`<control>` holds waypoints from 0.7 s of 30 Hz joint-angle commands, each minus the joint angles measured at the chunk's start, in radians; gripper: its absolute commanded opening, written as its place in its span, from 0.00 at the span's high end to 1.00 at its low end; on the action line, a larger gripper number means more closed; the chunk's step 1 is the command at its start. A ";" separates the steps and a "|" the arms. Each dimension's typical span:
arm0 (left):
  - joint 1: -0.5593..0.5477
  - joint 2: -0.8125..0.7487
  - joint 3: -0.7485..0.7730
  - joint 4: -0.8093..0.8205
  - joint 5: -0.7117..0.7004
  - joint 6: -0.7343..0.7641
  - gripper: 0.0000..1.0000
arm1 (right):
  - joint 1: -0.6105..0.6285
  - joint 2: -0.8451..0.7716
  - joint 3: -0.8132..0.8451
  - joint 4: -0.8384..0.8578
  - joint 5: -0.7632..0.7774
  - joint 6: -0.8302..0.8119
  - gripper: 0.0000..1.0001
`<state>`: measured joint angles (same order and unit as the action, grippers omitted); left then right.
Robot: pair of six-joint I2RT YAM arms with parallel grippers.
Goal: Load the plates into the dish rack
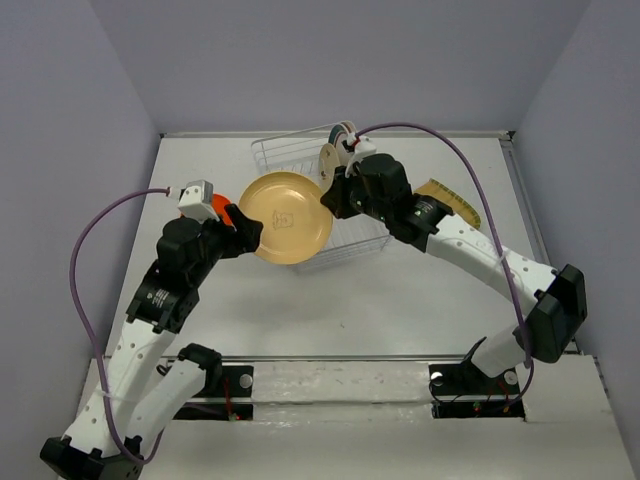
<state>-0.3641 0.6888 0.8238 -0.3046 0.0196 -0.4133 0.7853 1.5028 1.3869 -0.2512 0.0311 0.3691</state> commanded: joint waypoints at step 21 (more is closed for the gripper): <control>0.053 0.023 -0.114 0.212 0.223 -0.012 0.61 | -0.004 -0.070 -0.086 0.177 -0.146 0.031 0.93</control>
<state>-0.3222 0.7155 0.7238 -0.2096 0.1406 -0.4114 0.7799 1.4715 1.3186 -0.1982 -0.0116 0.3702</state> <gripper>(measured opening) 0.436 0.097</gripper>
